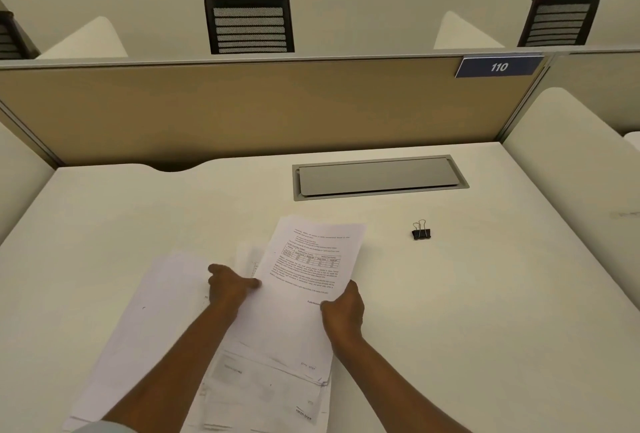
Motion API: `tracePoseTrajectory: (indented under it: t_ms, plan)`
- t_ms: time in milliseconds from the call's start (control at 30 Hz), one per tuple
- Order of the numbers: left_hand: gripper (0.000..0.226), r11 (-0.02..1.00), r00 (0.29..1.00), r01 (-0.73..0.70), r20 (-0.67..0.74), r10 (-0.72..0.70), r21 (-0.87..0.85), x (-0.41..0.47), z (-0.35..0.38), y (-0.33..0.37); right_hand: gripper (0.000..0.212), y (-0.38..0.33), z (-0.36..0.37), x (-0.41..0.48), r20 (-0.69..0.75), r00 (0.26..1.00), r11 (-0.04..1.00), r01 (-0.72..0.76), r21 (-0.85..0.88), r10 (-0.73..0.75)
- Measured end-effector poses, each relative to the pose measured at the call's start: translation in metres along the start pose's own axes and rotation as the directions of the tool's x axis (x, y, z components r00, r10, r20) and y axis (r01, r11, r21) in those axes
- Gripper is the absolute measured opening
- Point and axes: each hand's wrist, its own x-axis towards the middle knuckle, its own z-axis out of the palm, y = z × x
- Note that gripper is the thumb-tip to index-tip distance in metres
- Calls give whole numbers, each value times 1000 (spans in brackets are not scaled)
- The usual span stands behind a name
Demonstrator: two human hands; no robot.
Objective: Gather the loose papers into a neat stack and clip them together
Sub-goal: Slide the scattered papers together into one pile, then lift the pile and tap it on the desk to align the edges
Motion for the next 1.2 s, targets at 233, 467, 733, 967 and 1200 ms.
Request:
tracePoseTrajectory:
  t_ms: [233, 467, 733, 967, 1200]
  plan:
    - [36, 965, 882, -41, 445, 157, -260, -11, -13, -1, 35, 1, 8, -1, -12, 996, 982, -88, -169, 88]
    - [58, 911, 837, -127, 449, 311, -393, -28, -15, 0, 34, 4, -3, 9, 36, 993, 992, -113, 61, 111]
    - [77, 797, 740, -173, 458, 492, -578, -47, -36, 14, 47, -17, -68, 6, 277, 957, 813, -97, 574, -82]
    - [84, 686, 709, -228, 365, 604, -691, -90, -35, 52, 68, -53, -112, -1, 219, 928, 754, 91, 650, -301]
    - [66, 557, 630, -328, 263, 730, -763, -135, -20, 93, 35, -79, -168, -16, -57, 913, 755, 368, 543, -404]
